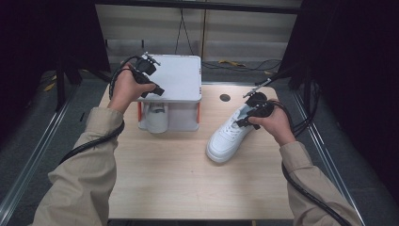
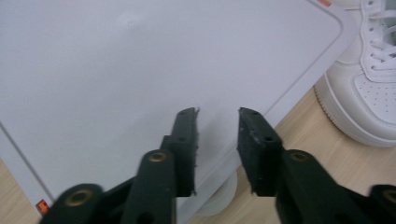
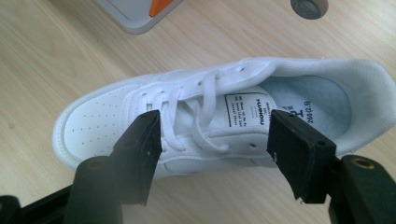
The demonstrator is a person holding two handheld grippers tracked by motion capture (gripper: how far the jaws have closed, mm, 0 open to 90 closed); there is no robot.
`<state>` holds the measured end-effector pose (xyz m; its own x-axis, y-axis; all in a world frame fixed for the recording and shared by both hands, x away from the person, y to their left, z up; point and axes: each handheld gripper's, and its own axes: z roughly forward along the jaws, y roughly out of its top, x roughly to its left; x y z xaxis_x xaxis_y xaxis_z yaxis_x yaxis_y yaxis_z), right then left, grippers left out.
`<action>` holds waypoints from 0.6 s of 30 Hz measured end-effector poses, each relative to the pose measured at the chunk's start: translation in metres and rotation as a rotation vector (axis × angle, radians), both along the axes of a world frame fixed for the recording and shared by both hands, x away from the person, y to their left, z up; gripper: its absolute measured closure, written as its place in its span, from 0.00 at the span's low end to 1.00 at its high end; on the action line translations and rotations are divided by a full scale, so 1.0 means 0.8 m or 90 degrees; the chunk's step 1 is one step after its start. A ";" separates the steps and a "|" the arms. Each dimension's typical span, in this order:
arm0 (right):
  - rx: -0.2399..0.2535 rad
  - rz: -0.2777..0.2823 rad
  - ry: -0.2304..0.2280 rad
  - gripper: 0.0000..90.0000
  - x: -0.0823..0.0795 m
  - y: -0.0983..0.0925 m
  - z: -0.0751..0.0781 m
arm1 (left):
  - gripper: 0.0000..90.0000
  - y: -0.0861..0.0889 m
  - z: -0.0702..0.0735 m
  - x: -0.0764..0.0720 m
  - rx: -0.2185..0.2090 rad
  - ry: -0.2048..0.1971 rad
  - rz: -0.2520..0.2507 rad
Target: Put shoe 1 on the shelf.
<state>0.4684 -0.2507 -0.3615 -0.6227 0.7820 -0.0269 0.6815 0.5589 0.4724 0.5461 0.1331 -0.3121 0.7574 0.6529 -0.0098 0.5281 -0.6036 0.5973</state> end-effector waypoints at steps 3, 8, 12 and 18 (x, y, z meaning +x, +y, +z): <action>-0.012 0.007 0.001 0.38 0.005 -0.003 0.000 | 0.89 0.003 -0.007 0.001 0.007 0.006 0.010; -0.007 -0.002 0.012 0.38 0.010 -0.006 -0.002 | 0.97 0.010 -0.014 0.003 -0.007 0.013 0.027; -0.013 0.000 0.013 0.37 0.015 -0.006 -0.005 | 1.00 0.016 -0.018 0.001 -0.039 0.015 0.032; -0.018 0.006 0.012 0.36 0.026 -0.003 -0.009 | 1.00 0.020 -0.022 -0.002 -0.064 0.020 0.048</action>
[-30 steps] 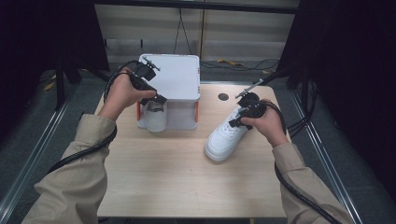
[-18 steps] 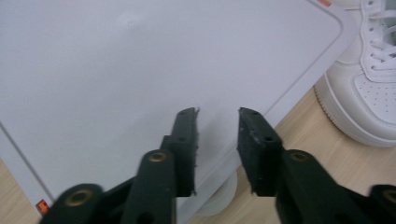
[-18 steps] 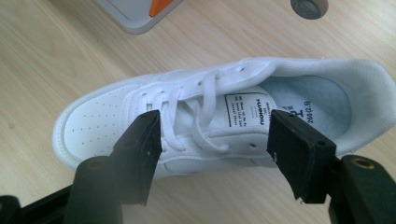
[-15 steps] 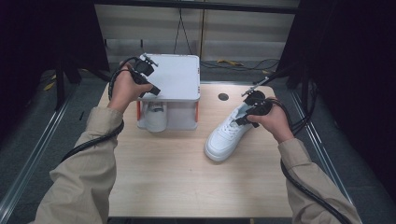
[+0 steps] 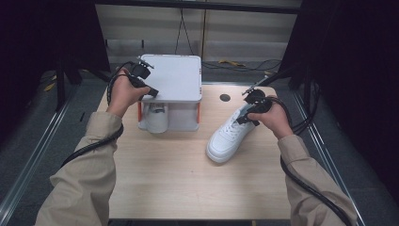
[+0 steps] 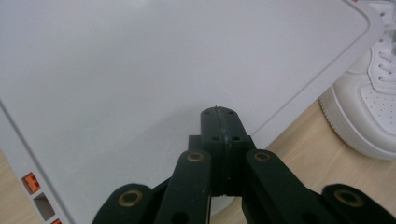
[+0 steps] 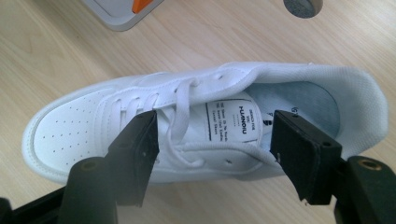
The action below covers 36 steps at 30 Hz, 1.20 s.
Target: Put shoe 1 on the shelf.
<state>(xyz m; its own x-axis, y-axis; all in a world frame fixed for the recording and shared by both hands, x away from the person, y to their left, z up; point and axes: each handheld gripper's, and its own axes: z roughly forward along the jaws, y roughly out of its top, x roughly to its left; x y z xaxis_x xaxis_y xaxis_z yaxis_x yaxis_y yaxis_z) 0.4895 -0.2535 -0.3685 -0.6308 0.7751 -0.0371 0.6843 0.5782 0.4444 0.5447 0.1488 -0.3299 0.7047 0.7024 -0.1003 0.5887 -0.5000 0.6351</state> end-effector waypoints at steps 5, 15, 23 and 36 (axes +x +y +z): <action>-0.002 -0.001 0.020 0.35 0.006 0.000 -0.012 | 1.00 0.000 -0.001 -0.001 -0.001 -0.004 0.000; 0.013 0.003 0.036 0.32 0.009 -0.006 -0.024 | 1.00 -0.001 -0.001 -0.002 0.001 -0.005 0.006; -0.014 0.030 0.025 0.32 0.004 -0.004 -0.025 | 1.00 -0.001 -0.002 -0.004 -0.002 -0.009 0.011; -0.049 0.081 0.033 0.34 -0.006 -0.010 -0.025 | 1.00 -0.003 -0.002 -0.005 0.000 -0.010 0.018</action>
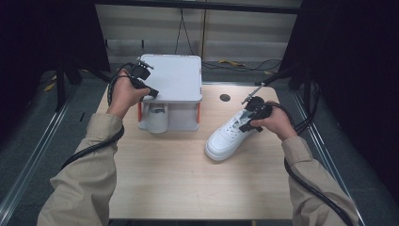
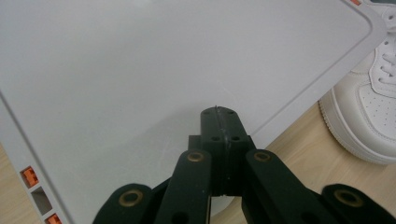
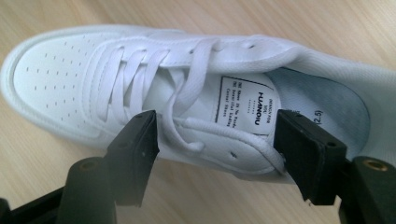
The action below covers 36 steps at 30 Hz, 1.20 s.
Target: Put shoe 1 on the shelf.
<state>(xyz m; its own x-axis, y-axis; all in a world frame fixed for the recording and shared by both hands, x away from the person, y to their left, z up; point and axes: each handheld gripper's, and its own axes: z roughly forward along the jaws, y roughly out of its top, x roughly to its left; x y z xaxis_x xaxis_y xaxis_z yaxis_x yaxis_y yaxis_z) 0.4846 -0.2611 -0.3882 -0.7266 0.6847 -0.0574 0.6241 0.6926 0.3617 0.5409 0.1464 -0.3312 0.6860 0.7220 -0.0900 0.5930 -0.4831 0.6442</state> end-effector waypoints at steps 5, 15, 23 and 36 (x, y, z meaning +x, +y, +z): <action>-0.002 0.016 0.022 0.35 0.009 0.002 -0.006 | 1.00 0.000 0.000 0.000 0.000 0.000 0.000; -0.047 0.013 0.037 0.75 0.017 0.001 0.001 | 1.00 0.001 -0.001 -0.001 -0.005 -0.005 -0.001; 0.053 -0.007 0.022 0.93 -0.014 -0.016 0.036 | 1.00 0.001 -0.001 -0.001 -0.004 -0.005 0.001; 0.030 -0.176 -0.004 0.90 -0.022 -0.040 0.035 | 1.00 -0.001 -0.001 -0.003 -0.001 -0.009 -0.002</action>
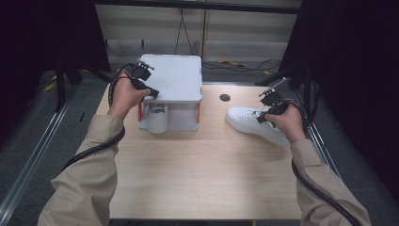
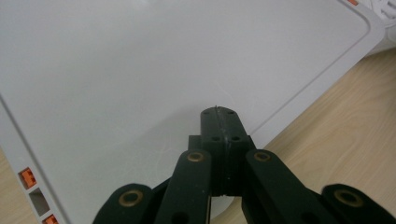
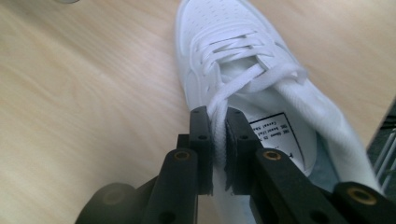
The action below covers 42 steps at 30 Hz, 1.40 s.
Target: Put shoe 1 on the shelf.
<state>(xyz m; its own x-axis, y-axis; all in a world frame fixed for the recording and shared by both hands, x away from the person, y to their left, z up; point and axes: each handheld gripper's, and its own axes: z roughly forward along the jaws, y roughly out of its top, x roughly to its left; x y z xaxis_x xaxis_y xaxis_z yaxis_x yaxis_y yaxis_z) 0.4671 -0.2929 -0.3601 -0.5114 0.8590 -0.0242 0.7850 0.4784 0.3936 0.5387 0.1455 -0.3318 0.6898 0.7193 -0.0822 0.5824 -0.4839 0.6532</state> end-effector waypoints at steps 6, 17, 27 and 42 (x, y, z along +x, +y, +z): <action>-0.038 0.063 0.031 0.69 -0.015 0.001 -0.007 | 1.00 0.002 -0.003 -0.002 -0.019 -0.005 0.001; -0.022 0.089 0.097 0.64 -0.038 -0.009 -0.058 | 1.00 -0.002 -0.001 -0.003 -0.005 -0.001 0.011; -0.030 -0.018 0.079 0.90 -0.040 0.002 -0.057 | 1.00 -0.001 -0.001 -0.002 -0.012 0.003 0.011; 0.024 0.037 0.066 0.59 -0.004 0.089 -0.063 | 1.00 -0.001 -0.003 -0.003 -0.017 -0.003 0.008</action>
<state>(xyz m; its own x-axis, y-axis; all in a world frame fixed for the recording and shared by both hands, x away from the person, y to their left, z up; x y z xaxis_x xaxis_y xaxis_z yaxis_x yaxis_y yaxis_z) 0.4640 -0.2218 -0.4106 -0.5584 0.8271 0.0631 0.7938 0.5107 0.3303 0.5365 0.1451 -0.3339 0.6816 0.7251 -0.0986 0.5849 -0.4588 0.6688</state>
